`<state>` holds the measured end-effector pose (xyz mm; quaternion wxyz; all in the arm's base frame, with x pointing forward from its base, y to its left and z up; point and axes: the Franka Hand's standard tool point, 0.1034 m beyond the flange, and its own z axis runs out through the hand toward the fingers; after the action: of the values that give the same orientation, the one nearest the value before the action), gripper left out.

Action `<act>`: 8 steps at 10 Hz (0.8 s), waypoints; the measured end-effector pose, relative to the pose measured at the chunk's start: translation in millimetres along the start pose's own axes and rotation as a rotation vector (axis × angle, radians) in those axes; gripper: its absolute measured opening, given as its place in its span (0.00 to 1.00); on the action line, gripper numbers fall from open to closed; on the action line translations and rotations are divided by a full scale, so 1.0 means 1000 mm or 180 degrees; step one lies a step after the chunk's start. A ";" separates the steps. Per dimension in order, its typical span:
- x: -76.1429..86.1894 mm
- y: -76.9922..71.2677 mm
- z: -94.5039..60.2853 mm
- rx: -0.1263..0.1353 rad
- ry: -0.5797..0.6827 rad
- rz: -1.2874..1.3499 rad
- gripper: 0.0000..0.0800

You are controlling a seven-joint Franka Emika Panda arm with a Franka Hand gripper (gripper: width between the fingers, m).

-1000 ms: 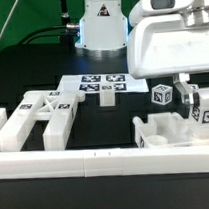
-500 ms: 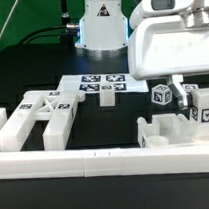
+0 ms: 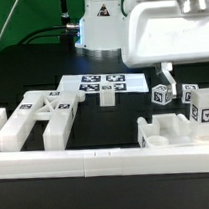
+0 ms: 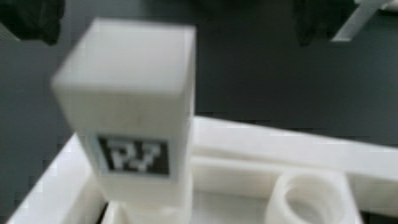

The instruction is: Assemble chair

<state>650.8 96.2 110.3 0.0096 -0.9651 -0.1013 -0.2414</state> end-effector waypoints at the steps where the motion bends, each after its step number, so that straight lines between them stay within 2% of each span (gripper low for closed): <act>1: 0.006 0.003 -0.005 0.0001 -0.0026 0.0008 0.81; 3: 0.014 0.008 -0.007 0.0000 -0.0058 -0.0001 0.81; 6: 0.011 0.006 -0.006 0.0012 -0.0124 -0.0007 0.81; 7: -0.003 0.000 -0.001 0.0072 -0.0550 0.0039 0.81; 8: -0.003 -0.002 0.000 0.0103 -0.0762 0.0062 0.81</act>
Offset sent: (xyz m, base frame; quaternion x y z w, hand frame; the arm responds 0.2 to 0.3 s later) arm 0.0000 0.0000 0.0000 0.0000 -0.0650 0.0000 0.9979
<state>647.5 97.5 109.0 0.0154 -0.9877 -0.0962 -0.1226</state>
